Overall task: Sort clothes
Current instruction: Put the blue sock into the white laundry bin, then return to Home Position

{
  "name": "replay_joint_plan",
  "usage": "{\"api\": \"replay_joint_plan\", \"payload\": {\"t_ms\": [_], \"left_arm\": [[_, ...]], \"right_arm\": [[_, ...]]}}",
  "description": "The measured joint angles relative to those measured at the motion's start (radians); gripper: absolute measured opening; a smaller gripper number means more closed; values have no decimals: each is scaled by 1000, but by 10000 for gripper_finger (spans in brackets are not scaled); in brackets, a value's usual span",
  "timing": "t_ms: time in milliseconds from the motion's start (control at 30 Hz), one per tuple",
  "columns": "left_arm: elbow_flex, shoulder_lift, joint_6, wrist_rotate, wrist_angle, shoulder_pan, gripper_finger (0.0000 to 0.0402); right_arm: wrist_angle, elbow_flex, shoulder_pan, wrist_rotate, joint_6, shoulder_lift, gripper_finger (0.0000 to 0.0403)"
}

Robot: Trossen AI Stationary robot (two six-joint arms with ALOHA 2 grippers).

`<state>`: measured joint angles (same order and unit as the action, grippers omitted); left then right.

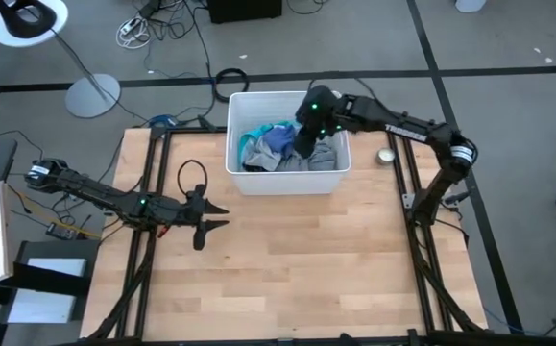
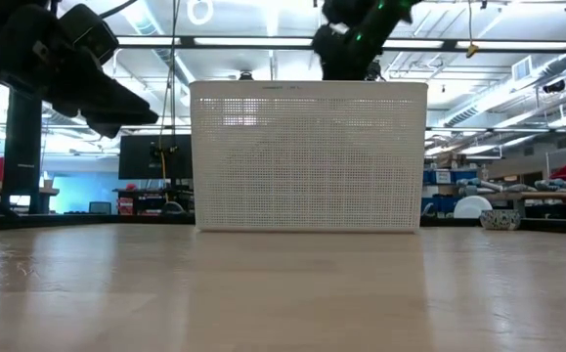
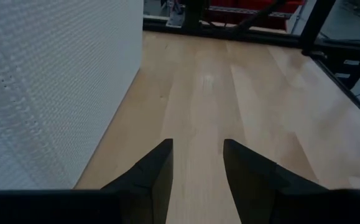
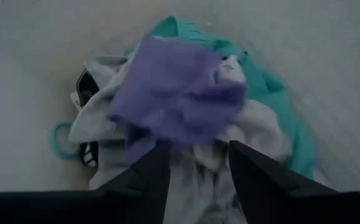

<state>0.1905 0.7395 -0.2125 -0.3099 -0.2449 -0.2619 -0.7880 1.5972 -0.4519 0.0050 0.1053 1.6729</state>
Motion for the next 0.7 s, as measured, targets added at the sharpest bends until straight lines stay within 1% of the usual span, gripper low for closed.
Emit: {"api": "replay_joint_plan", "payload": {"t_ms": [167, 300, 367, 433, 500, 633, 700], "left_arm": [[0, -1, -1, 0, 3, 0, 147], [0, -1, -24, 0, 2, 0, 147], [0, -2, -35, 1, -6, 0, 147], [0, -2, -32, 1, -5, 0, 147], [0, -2, -30, 1, -3, 1, 147], [0, -2, 0, 11, -4, 3, 147], [0, -2, 18, 22, -3, 14, 147]], "right_arm": [[-129, 31, 2, 0, 84, -82, 176], [-198, 33, 5, 0, 44, -155, 175], [-250, 34, 7, 0, 74, -191, 174], [-304, 34, 12, -13, 124, -225, 174], [-355, 27, 19, -45, 126, -259, 175], [-321, -47, 59, -129, 105, -327, 174], [-269, -109, 88, -162, 80, -365, 174]]}}
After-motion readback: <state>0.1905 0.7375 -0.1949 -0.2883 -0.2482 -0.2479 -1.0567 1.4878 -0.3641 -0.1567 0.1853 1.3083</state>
